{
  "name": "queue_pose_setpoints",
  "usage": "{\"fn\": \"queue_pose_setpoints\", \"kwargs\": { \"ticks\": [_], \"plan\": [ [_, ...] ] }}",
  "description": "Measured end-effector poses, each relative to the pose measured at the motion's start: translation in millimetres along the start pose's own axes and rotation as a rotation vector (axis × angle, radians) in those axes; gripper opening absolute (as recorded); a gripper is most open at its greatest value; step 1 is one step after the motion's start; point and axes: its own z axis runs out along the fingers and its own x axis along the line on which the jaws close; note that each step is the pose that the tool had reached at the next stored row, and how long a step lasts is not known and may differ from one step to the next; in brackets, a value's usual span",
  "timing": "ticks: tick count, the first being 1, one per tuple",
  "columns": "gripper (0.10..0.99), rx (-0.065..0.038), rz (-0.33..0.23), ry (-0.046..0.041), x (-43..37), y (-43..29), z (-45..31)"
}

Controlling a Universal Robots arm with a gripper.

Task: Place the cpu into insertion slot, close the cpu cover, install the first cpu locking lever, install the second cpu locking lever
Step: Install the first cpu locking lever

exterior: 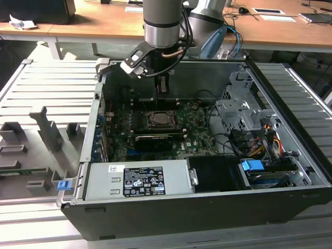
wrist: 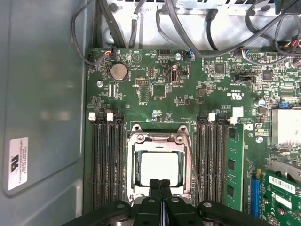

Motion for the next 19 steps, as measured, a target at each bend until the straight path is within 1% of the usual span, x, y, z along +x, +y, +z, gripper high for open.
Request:
{"fn": "queue_pose_setpoints", "kwargs": {
  "ticks": [6,8,10,13,15,17,19],
  "plan": [
    [0.106,0.0,0.0,-0.0001,0.1,0.6,-12.6],
    [0.106,0.0,-0.001,-0.0009,0.2,0.7,-13.9],
    [0.106,0.0,-0.034,-0.0035,0.1,0.6,-14.0],
    [0.106,0.001,-0.096,-0.0041,0.2,0.6,-14.0],
    [0.106,0.002,-0.141,-0.005,0.1,0.6,-14.0],
    [0.106,0.003,-0.192,-0.0083,0.1,0.5,-14.0],
    [0.106,0.003,-0.24,-0.0095,0.1,0.5,-14.0]
  ]
}}
